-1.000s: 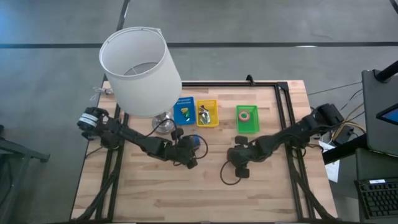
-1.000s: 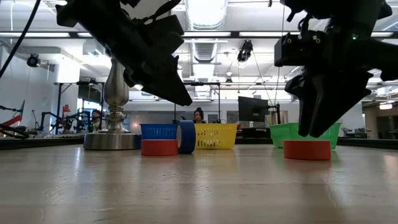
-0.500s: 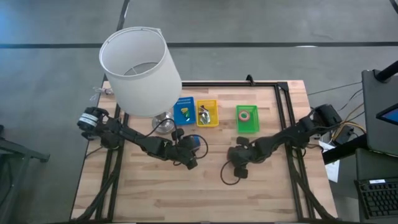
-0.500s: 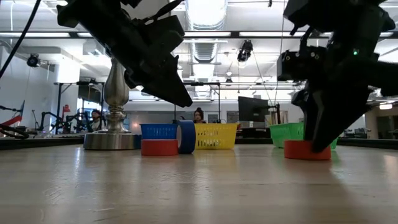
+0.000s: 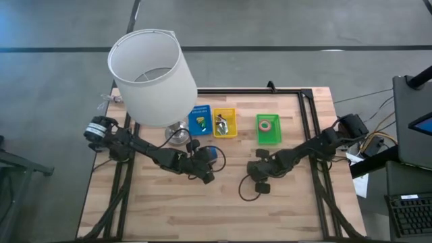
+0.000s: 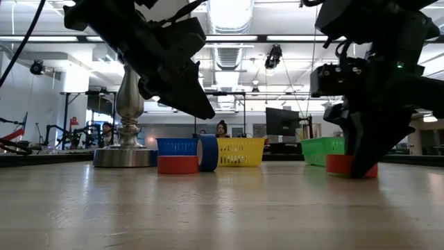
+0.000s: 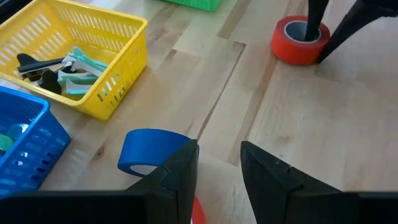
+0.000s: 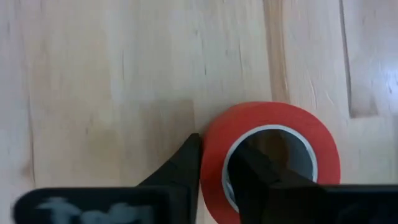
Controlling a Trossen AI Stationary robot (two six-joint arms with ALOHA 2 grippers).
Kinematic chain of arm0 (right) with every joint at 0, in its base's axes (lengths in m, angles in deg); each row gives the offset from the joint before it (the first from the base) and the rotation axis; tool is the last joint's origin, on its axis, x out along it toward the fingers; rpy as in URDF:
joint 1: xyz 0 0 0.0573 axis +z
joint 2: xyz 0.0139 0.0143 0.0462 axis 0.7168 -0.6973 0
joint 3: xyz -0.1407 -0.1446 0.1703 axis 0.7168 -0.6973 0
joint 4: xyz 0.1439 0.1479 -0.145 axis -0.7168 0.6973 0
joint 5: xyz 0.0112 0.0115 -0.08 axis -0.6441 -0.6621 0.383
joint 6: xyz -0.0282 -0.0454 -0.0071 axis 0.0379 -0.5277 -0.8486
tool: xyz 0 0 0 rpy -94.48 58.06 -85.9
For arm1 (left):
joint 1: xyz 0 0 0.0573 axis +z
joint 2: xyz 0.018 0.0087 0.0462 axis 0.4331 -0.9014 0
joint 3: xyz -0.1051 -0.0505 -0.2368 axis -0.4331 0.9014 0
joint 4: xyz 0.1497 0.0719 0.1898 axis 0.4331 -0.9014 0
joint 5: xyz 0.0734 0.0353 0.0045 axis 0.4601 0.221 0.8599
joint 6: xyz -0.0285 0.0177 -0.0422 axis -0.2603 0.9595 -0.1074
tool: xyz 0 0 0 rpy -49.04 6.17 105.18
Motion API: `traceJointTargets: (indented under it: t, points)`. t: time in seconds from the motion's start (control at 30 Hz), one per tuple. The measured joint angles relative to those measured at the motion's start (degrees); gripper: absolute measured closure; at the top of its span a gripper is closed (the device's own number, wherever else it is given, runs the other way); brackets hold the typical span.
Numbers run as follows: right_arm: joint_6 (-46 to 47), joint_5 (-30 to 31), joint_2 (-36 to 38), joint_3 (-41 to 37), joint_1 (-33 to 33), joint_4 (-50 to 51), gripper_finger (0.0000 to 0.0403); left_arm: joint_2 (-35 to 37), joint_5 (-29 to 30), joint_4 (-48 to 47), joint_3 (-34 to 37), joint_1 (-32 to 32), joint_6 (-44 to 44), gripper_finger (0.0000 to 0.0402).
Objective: Pick and place Stapler, Stapler remover, tape
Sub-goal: Put the right red tape into the green bin
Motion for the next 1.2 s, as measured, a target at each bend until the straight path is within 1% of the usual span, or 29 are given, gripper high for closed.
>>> traceJointTargets:
  t: [0.1, 0.17, 0.23, 0.3, 0.43, 0.53, 0.6, 0.67, 0.77, 0.87, 0.93, 1.03, 1.2]
  points:
    - [-2.15, -1.58, 1.99, -0.25, 0.00, 2.43, 0.0364, 0.00, -0.01, 0.01, 0.00, 0.00, -0.46, 0.0275]
    - [-2.44, -2.08, 3.93, -0.13, 0.00, 3.89, 0.0366, 0.00, -0.01, -0.01, 0.00, 0.00, -0.52, 0.0276]
    - [-2.20, -2.13, 6.35, 0.22, 0.00, 7.39, 0.0366, 0.00, -0.01, -0.03, 0.00, 0.00, -0.52, 0.0275]
    - [-1.33, -0.54, 9.06, 0.80, 0.00, 10.95, 0.0366, 0.00, -0.01, 0.01, 0.00, 0.00, -0.54, 0.0275]
    - [1.06, 6.25, 15.97, 2.99, -0.07, 19.36, 0.0358, 0.00, -0.01, 0.01, 0.00, 0.00, -1.24, 0.0275]
    - [1.21, 14.64, 20.98, 4.04, -0.42, 24.82, 0.0348, 0.00, -0.03, 0.03, 0.00, 0.00, -1.37, 0.0276]
    - [1.11, 21.08, 24.17, 4.11, -1.49, 25.78, 0.0346, 0.00, -0.03, 0.13, 0.00, 0.00, -1.37, 0.0275]
    - [1.27, 24.97, 26.61, 3.68, -3.56, 25.82, 0.0344, 0.00, -0.03, 0.23, 0.00, 0.00, -1.37, 0.0276]
    - [1.60, 25.13, 28.53, 2.84, -8.06, 25.41, 0.0343, 0.00, -0.03, 0.38, 0.00, 0.00, -1.37, 0.0275]
    - [1.98, 24.88, 28.75, 1.56, -12.75, 25.22, 0.0342, 0.00, -0.03, 0.40, 0.00, 0.02, -1.37, 0.0276]
    - [3.41, 24.34, 28.08, 0.28, -15.69, 24.44, 0.0341, 0.00, -0.03, 0.40, 0.00, 0.02, -1.37, 0.0275]
    - [9.12, 23.27, 26.25, -2.10, -19.36, 22.75, 0.0341, 0.00, -0.03, 0.41, 0.00, 0.02, -1.37, 0.0276]
    - [9.37, 21.95, 22.64, -5.16, -22.50, 20.35, 0.0346, 0.00, -0.03, 0.41, 0.00, 0.02, -0.99, 0.0276]
